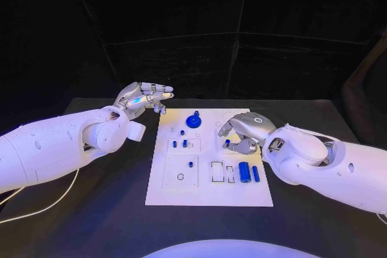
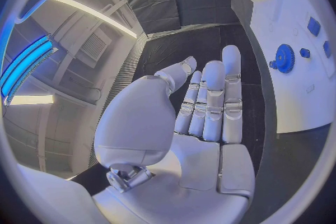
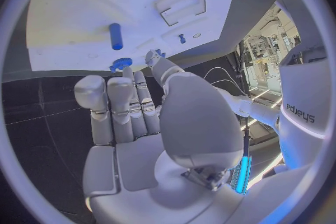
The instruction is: Assemble the parts on the task board
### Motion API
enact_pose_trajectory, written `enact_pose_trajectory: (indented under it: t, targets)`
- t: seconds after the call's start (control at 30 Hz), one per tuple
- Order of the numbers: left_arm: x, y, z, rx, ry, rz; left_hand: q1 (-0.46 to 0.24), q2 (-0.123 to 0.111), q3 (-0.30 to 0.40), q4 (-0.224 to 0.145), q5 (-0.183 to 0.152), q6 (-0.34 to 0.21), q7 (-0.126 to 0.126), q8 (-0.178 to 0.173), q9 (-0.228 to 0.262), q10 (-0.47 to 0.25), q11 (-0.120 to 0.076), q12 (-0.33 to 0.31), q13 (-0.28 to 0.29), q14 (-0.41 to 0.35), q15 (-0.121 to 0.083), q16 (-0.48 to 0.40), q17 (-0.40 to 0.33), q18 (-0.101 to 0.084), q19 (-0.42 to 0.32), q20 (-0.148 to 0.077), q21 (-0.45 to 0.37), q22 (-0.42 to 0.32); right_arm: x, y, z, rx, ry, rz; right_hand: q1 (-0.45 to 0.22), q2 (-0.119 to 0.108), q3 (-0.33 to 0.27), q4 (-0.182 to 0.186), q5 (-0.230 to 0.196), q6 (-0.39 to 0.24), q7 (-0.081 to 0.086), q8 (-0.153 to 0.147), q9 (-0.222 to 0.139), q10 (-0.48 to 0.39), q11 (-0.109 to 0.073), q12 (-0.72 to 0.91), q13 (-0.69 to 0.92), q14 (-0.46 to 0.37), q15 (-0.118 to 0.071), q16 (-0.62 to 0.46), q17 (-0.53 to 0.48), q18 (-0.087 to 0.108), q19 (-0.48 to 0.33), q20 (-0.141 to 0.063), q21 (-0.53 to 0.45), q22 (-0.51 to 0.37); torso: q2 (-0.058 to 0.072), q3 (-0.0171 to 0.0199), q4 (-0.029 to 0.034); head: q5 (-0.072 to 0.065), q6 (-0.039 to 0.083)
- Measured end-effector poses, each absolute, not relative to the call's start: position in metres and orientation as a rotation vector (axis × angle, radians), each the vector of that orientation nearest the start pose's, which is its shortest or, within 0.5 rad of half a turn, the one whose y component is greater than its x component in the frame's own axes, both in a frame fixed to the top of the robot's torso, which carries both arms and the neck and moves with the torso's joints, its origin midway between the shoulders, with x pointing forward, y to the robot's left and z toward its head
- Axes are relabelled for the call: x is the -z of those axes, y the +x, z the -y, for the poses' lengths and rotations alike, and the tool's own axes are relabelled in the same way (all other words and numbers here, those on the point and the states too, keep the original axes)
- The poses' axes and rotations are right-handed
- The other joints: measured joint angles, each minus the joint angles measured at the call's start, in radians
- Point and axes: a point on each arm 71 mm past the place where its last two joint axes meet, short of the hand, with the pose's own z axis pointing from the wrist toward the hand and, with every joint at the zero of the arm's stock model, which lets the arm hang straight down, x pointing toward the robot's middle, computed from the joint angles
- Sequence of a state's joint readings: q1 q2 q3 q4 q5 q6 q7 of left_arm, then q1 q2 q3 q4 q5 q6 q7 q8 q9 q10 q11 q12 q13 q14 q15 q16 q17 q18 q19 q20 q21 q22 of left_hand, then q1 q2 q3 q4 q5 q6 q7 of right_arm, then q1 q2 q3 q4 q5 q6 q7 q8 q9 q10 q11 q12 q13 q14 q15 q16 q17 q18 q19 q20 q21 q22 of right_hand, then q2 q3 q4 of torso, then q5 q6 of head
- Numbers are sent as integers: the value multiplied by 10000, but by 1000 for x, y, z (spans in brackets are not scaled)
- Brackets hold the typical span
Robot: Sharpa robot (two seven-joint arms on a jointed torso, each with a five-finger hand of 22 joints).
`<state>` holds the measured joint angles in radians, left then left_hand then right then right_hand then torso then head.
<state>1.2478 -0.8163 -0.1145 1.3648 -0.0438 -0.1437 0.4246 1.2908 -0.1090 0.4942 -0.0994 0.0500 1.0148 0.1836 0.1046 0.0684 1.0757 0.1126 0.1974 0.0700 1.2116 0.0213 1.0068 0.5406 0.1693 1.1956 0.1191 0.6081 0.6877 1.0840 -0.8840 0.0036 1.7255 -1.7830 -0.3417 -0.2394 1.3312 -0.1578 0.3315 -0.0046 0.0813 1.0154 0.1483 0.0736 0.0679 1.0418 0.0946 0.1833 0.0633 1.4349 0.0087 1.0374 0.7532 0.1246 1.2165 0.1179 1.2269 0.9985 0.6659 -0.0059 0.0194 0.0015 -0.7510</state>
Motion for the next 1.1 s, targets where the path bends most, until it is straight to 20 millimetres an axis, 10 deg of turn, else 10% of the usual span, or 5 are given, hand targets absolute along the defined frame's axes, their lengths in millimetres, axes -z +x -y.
enact_pose_trajectory:
  t: [0.3, 1.1]
  targets:
    - [187, 513, -236, 15608, -10102, -14718, 0, 0, 0, 0, 0, 0, 0, 0, -3, 0, 0, 0, 1, 0, 0, 0, 1, -1, 0, 0, 0, 1, 200, 444, 176, -4998, -3406, -16299, 487, 59, -1321, 525, 36, -319, -243, -79, -17, -631, 179, -105, 6, -347, 126, -757, -1135, 1, -626, 53, -732, -948, 3, -1, 33, -47, 62]
    - [187, 514, -237, 15575, -10125, -14733, 0, 0, -29, -29, 0, 0, 0, 0, -1, 0, 0, 0, 1, -36, 37, -48, -23, -2, -68, -6, -41, -8, 217, 455, 160, -4772, -4220, -17719, 1216, 738, -170, 518, -154, 647, -211, 29, 21, 1152, -275, -93, -5, 284, -214, 572, 540, -164, 832, -251, 699, 1203, 11, 9, 17, 13, -8]
